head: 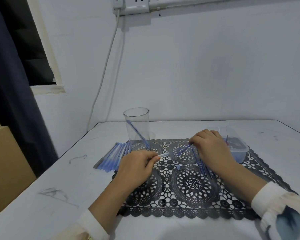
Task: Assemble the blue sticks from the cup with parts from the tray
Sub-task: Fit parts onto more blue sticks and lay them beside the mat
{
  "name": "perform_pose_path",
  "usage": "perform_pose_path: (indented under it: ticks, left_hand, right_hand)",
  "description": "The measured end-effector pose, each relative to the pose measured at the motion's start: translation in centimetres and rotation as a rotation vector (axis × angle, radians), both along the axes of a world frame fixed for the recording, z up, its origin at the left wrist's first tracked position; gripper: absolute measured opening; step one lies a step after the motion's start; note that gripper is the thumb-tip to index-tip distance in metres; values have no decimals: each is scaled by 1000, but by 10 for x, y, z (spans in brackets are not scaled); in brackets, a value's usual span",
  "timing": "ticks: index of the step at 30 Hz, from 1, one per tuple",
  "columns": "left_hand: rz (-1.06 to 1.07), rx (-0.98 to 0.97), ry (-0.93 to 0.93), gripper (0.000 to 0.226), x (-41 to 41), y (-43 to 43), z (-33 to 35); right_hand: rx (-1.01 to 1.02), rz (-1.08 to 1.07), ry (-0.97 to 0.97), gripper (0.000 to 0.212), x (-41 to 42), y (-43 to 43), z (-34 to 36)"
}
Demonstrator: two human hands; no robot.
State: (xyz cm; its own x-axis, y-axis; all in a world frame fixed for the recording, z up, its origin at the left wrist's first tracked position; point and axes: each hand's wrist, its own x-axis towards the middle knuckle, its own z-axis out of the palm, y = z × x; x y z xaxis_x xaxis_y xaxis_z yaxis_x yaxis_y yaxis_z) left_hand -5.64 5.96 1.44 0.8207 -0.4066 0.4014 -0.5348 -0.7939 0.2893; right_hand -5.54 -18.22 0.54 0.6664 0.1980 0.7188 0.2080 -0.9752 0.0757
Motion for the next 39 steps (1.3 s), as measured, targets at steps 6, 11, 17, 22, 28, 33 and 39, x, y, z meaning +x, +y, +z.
perform_pose_path:
  ticks: [6,11,17,22,28,33,39]
  left_hand:
    - [-3,-8,1,29,1,0,0]
    - [-3,-11,-1,29,1,0,-1]
    - [-9,-12,13,28,1,0,-2]
    - [-9,-18,18,28,2,0,-2]
    - [-9,-21,19,29,3,0,-3]
    - [-6,-29,26,30,3,-1,-2]
    - [9,-17,16,29,2,-2,-3]
  right_hand:
    - [-18,-30,96,25,6,-16,0]
    - [-152,-31,246,28,10,-26,-7]
    - [-308,-67,398,14,11,-25,-7]
    - [-349,-64,424,20,8,-23,-4]
    - [-335,-79,434,24,6,-22,-1]
    - [-162,-23,237,26,7,-20,1]
    - [385,-165,67,22,6,-33,24]
